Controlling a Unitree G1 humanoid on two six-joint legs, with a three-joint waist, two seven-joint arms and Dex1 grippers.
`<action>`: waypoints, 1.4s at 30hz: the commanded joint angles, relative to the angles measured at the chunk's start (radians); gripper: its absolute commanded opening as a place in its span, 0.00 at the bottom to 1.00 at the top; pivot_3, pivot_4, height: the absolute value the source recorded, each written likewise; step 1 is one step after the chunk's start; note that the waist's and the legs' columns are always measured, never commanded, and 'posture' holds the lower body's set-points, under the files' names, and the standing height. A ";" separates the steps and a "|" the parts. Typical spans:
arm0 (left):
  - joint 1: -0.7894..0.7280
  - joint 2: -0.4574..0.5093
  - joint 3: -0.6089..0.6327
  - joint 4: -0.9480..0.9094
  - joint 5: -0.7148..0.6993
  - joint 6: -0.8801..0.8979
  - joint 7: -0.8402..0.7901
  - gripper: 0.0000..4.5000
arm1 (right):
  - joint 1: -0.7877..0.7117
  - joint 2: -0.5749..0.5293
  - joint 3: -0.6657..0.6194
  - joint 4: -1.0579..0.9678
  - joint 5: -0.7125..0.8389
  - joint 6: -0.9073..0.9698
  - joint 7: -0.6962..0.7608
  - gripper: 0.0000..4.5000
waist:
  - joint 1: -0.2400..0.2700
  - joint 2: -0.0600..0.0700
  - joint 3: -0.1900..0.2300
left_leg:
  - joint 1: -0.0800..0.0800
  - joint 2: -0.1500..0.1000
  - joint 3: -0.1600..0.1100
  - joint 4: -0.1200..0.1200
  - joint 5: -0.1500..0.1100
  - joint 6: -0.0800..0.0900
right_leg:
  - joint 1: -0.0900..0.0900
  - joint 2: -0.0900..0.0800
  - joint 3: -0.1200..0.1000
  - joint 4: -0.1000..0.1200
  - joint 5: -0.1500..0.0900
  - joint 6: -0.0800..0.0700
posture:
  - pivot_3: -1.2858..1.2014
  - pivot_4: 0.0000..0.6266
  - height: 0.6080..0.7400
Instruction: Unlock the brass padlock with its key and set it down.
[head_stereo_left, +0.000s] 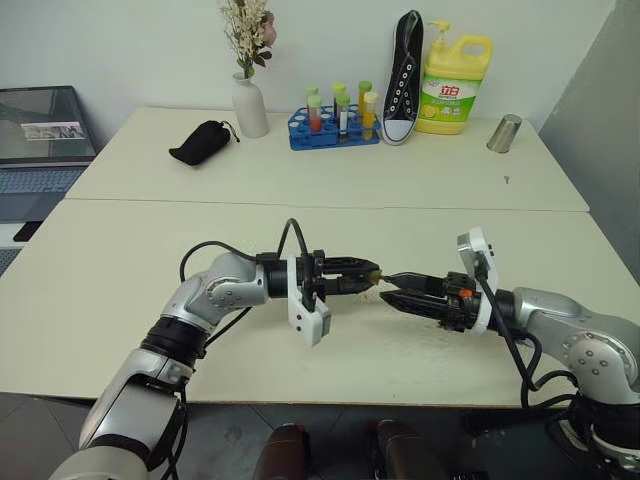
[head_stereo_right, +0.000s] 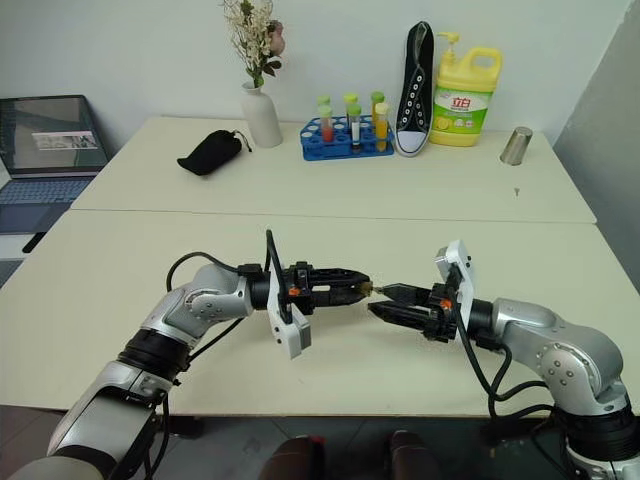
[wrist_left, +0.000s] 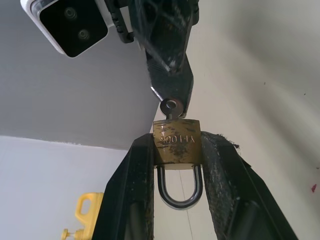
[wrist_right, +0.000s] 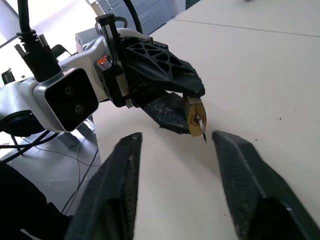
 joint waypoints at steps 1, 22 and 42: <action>-0.004 0.004 0.001 -0.039 -0.019 0.004 0.020 0.21 | -0.020 0.001 -0.010 -0.009 0.028 0.006 0.016 0.16 | 0.000 0.000 0.000 | 0.000 0.000 0.000 0.000 0.000 0.000 | 0.000 0.000 0.000 0.000 0.000 0.000 | 0.52 0.24 1.00; 0.011 0.009 0.000 -0.059 -0.019 0.032 0.027 0.21 | -0.035 -0.008 -0.040 0.001 0.018 0.007 0.014 0.29 | 0.000 0.000 0.000 | 0.000 0.000 0.000 0.000 0.000 0.000 | 0.000 0.000 0.000 0.000 0.000 0.000 | 0.52 0.24 1.00; 0.019 0.020 -0.006 -0.071 -0.021 0.037 0.034 0.21 | -0.053 0.009 -0.036 0.032 0.059 0.063 -0.009 0.17 | 0.000 0.000 0.000 | 0.000 0.000 0.000 0.000 0.000 0.000 | 0.000 0.000 0.000 0.000 0.000 0.000 | 0.52 0.24 1.00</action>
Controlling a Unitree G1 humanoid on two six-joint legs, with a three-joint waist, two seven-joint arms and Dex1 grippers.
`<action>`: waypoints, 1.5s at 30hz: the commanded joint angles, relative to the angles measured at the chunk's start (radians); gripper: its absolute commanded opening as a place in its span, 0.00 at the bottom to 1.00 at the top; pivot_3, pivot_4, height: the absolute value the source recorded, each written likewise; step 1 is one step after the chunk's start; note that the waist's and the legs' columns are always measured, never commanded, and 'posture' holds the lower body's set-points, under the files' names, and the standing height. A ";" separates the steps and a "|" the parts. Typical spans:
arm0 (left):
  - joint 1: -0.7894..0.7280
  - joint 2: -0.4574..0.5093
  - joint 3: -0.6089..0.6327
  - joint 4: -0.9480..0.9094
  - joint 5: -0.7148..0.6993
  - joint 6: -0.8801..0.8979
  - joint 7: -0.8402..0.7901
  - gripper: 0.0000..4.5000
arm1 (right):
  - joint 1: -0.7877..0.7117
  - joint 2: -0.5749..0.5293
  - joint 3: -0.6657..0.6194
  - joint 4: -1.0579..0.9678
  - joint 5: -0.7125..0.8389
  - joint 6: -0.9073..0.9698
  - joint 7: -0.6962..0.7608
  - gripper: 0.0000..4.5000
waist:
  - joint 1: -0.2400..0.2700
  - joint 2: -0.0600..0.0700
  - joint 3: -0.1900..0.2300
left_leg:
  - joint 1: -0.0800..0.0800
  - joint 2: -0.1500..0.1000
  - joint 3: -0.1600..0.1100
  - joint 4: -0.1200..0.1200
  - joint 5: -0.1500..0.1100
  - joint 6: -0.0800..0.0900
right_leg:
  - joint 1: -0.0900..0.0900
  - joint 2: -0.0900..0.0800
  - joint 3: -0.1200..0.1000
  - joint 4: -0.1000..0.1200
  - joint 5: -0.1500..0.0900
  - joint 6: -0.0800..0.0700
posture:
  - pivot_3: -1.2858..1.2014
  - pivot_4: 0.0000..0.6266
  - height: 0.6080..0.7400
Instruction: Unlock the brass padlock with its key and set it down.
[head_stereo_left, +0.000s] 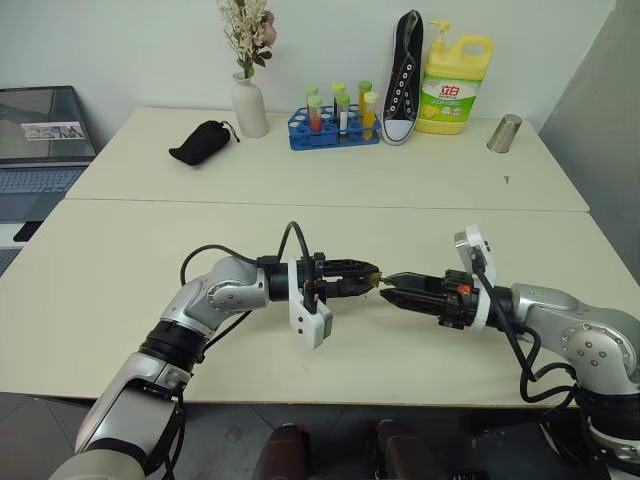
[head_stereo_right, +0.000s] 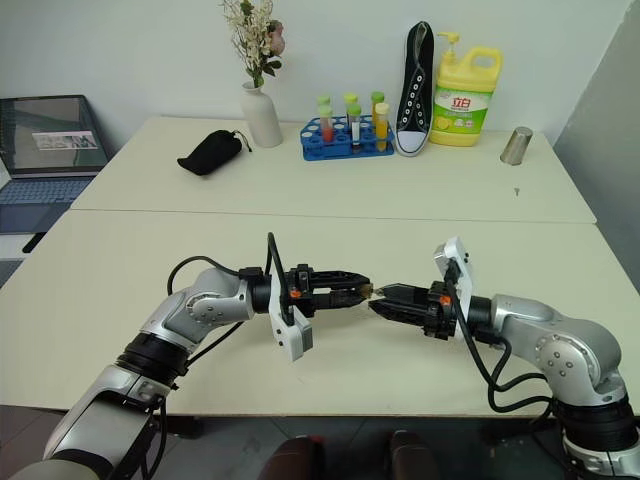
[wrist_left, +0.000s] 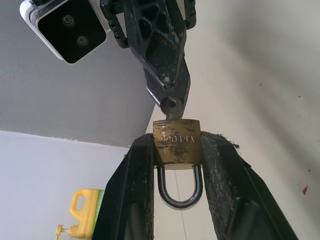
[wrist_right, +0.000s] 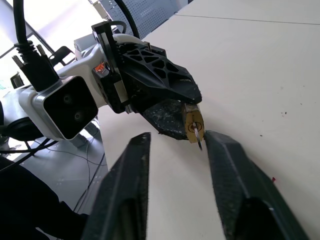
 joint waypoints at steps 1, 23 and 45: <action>0.000 0.009 0.006 -0.038 -0.017 -0.003 0.016 0.21 | -0.021 0.003 -0.030 -0.010 0.032 0.004 0.001 0.09 | 0.000 0.000 0.000 | 0.000 0.000 0.000 0.000 0.000 0.000 | 0.000 0.000 0.000 0.000 0.000 0.000 | 0.52 0.24 1.00; -0.004 0.011 0.006 -0.030 0.029 -0.033 0.057 0.21 | -0.153 0.016 -0.116 0.196 0.554 0.298 -0.371 0.00 | -0.001 0.000 0.000 | 0.000 0.000 0.000 0.000 0.000 0.000 | 0.000 0.000 0.001 0.000 0.003 -0.004 | 0.52 0.24 1.00; 0.029 0.026 0.003 -0.068 0.039 0.007 0.086 0.21 | -0.166 -0.108 0.019 0.084 0.495 0.145 -0.457 0.21 | -0.013 0.000 0.000 | -0.001 0.001 -0.002 -0.001 0.000 0.000 | -0.001 -0.002 0.002 0.000 0.002 -0.003 | 0.52 0.24 1.00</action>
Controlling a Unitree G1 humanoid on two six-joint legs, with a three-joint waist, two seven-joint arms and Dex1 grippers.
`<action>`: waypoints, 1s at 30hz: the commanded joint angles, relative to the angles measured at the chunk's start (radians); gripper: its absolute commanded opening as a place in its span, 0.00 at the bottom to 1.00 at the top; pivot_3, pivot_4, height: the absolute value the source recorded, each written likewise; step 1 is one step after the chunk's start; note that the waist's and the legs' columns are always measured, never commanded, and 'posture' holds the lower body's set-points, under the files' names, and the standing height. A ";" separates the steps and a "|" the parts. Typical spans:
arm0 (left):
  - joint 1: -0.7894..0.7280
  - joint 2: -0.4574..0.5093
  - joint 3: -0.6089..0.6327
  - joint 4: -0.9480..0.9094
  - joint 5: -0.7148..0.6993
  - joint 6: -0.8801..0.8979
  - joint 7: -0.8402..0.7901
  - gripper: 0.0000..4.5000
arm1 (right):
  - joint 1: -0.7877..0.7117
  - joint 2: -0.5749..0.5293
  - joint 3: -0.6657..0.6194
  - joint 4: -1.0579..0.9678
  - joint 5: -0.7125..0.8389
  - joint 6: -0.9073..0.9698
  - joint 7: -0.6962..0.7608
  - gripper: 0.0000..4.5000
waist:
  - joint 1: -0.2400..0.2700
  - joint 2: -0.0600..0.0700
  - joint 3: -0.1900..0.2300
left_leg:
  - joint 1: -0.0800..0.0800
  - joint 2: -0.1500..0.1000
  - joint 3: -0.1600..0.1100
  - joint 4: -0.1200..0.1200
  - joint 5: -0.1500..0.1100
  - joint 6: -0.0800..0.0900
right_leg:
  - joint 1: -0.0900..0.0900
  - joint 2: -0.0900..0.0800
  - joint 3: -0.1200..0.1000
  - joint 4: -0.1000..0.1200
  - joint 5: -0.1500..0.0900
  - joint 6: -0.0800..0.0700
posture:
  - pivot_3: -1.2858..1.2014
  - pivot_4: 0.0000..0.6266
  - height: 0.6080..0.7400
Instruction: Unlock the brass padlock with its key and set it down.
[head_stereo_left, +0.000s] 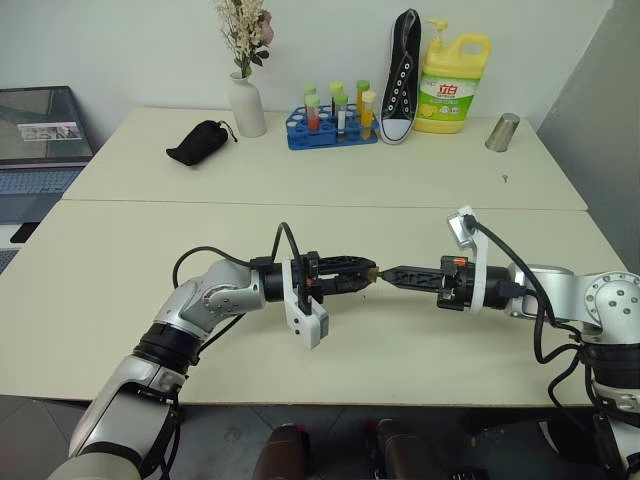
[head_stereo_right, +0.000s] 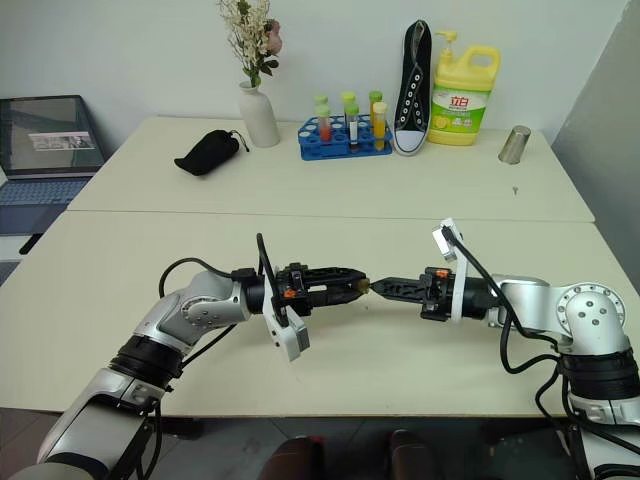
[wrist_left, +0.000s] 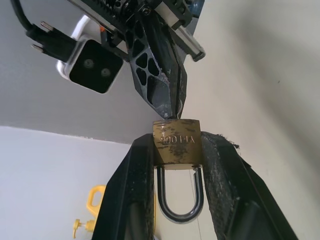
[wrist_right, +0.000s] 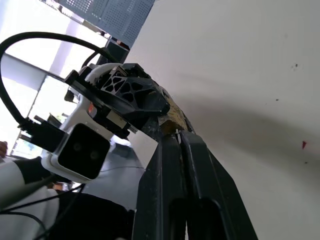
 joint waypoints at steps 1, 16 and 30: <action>0.008 0.005 -0.006 -0.038 -0.010 0.010 -0.002 0.21 | 0.027 -0.027 -0.006 -0.112 -0.190 -0.081 0.133 0.29 | 0.000 0.000 0.000 | 0.000 0.000 0.000 0.000 0.000 0.000 | 0.000 0.000 0.000 0.000 -0.001 0.002 | 0.52 0.24 1.00; -0.008 0.002 -0.007 -0.018 -0.025 0.012 -0.003 0.21 | 0.119 0.007 0.049 -0.219 -0.621 -0.296 0.410 1.00 | -0.007 0.000 0.000 | 0.001 0.000 0.001 0.000 0.000 0.000 | 0.000 0.000 -0.001 0.001 -0.002 0.004 | 0.52 0.24 1.00; -0.008 0.000 -0.005 -0.011 -0.028 0.011 -0.002 0.21 | 0.058 0.117 0.062 -0.128 -0.638 -0.234 0.461 1.00 | -0.007 0.000 0.000 | 0.001 0.000 0.001 0.000 0.000 0.000 | 0.000 0.000 -0.001 0.001 -0.002 0.003 | 0.52 0.24 1.00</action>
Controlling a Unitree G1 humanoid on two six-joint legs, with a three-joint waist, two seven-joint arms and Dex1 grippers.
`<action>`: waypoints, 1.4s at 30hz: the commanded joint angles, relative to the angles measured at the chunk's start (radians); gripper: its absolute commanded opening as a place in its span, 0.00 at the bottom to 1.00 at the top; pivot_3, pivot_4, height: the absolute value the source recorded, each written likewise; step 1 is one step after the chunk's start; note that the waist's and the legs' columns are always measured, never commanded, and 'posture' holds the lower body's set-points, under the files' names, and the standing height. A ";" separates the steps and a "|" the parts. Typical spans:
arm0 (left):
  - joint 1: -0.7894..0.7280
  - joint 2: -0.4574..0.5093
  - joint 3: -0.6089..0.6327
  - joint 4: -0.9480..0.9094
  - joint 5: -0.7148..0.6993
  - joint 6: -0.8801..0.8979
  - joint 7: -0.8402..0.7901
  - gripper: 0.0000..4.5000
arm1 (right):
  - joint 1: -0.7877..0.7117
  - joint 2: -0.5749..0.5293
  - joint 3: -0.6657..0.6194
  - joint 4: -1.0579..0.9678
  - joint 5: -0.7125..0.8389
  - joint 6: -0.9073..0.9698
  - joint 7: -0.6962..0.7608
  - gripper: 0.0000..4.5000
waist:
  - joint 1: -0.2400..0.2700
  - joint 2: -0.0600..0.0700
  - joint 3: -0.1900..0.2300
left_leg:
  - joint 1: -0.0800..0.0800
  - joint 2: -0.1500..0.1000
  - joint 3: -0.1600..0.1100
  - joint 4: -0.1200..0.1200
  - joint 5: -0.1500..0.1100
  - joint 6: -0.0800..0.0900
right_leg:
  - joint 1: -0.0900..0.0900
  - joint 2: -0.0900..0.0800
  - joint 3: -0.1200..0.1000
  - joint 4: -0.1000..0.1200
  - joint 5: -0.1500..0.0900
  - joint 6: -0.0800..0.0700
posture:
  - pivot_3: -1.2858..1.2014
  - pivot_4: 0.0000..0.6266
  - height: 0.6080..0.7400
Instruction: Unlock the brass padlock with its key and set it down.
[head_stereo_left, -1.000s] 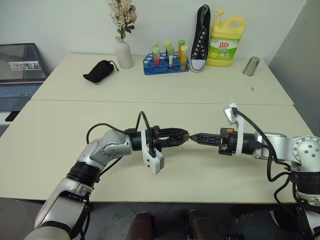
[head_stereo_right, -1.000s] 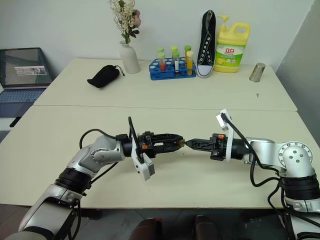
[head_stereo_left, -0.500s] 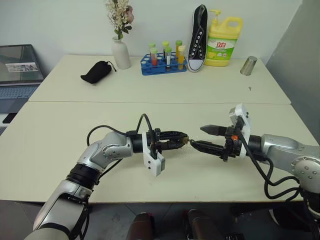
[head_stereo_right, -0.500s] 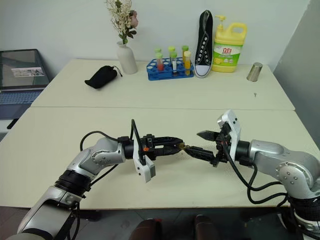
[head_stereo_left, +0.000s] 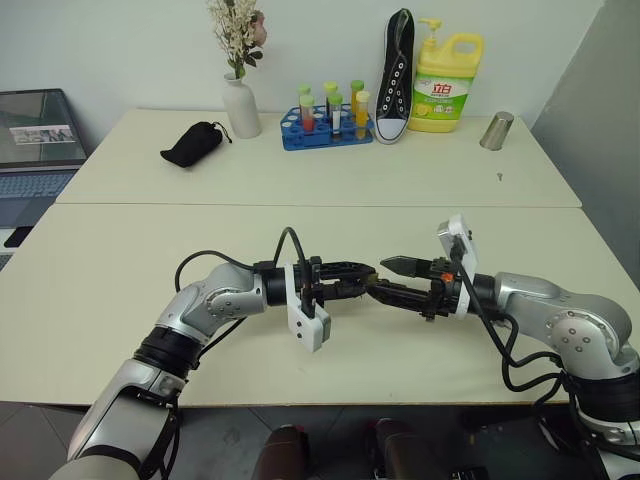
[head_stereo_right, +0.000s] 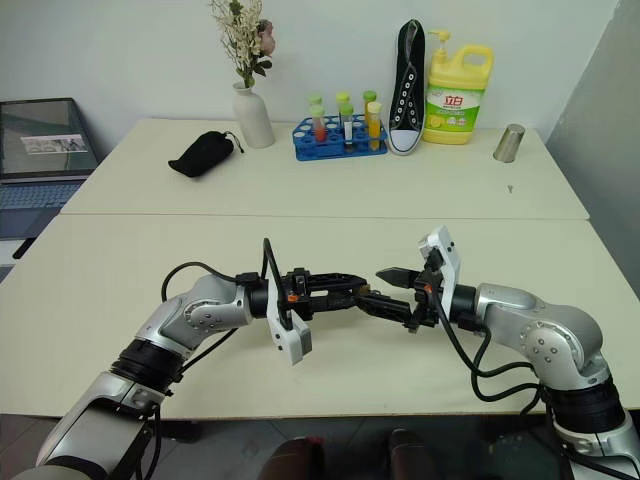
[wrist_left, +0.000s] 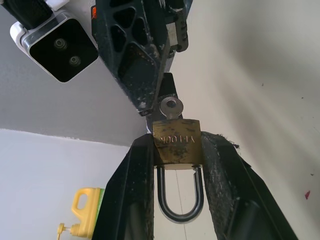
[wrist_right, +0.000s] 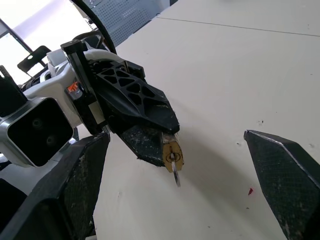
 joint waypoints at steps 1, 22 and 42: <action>-0.017 0.002 0.006 -0.011 -0.025 -0.010 0.010 0.21 | -0.022 0.018 0.000 0.000 -0.012 0.004 0.015 1.00 | 0.000 0.000 0.000 | 0.000 0.000 0.000 0.000 0.000 0.000 | 0.000 0.000 0.000 0.000 0.000 -0.001 | 0.52 0.24 1.00; -0.019 0.008 0.002 -0.002 -0.013 -0.032 0.012 0.21 | -0.031 0.037 0.007 -0.010 -0.051 0.025 0.060 0.03 | 0.000 0.000 0.000 | 0.000 0.000 0.000 0.000 0.000 0.000 | 0.000 0.000 0.000 0.000 0.000 -0.001 | 0.52 0.24 1.00; 0.085 0.065 -0.042 -0.128 -0.439 0.193 -0.208 0.67 | -0.001 -0.021 -0.036 0.013 -0.145 -0.041 0.115 0.03 | -0.001 0.000 0.000 | 0.000 0.000 0.000 0.000 0.000 0.000 | 0.000 0.000 0.000 0.000 0.000 -0.001 | 0.52 0.24 1.00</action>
